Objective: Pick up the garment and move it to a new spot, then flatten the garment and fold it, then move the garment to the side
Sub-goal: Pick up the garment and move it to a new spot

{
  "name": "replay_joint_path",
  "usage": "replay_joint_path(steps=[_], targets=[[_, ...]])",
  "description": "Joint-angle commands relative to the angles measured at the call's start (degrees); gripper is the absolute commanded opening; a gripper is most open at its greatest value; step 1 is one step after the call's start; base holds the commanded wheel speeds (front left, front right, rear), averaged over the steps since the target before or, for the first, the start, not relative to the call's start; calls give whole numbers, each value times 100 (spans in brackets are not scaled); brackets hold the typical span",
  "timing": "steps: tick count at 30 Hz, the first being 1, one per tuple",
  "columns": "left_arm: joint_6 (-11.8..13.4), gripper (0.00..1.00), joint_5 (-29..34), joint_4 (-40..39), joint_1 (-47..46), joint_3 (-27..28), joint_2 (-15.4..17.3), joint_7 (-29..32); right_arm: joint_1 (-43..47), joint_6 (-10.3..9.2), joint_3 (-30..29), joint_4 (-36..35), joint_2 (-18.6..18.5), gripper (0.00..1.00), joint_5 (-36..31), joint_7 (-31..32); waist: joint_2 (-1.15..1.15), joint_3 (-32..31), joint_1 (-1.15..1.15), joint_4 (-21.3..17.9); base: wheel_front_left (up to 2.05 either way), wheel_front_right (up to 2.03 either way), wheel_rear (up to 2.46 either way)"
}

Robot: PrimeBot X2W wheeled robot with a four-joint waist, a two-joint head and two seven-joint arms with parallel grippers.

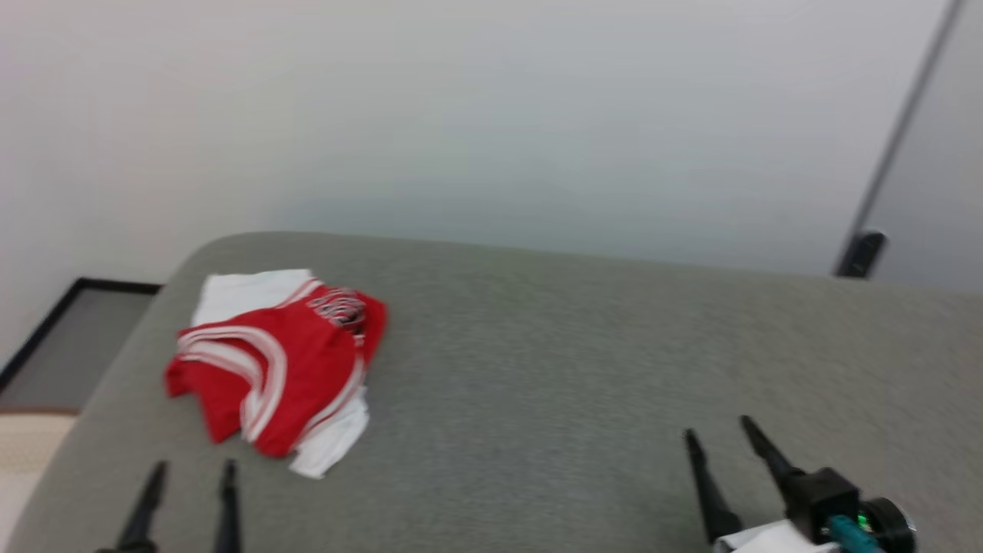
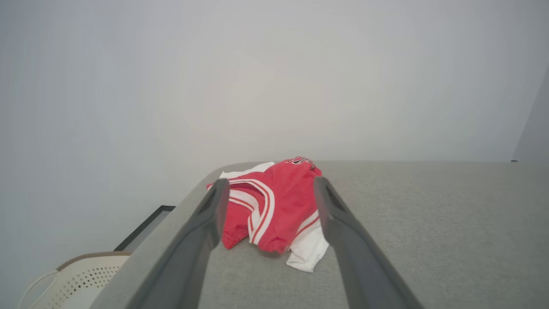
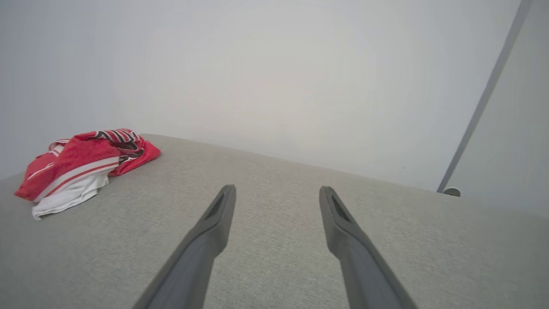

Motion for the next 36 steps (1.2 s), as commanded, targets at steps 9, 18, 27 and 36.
replay_joint_path(steps=[9,18,27,36], targets=[[-153,100,-150,-44,80,371,-87,-111,-562,-8,690,158,-2,100,-352,-118,0,12,0,1294,0,0,0],[-851,100,-1371,90,-1215,243,572,1991,-444,-8,508,185,-7,100,-745,-154,0,92,0,1427,0,0,0],[-985,100,-2877,1088,-3619,-245,1754,4941,-339,-8,121,-260,-9,100,-1146,-144,0,887,0,865,0,0,0],[-985,100,-3606,2273,-5225,-1022,2122,6218,-705,-8,-120,-967,-5,100,-1554,15,0,1970,0,247,0,0,0]])
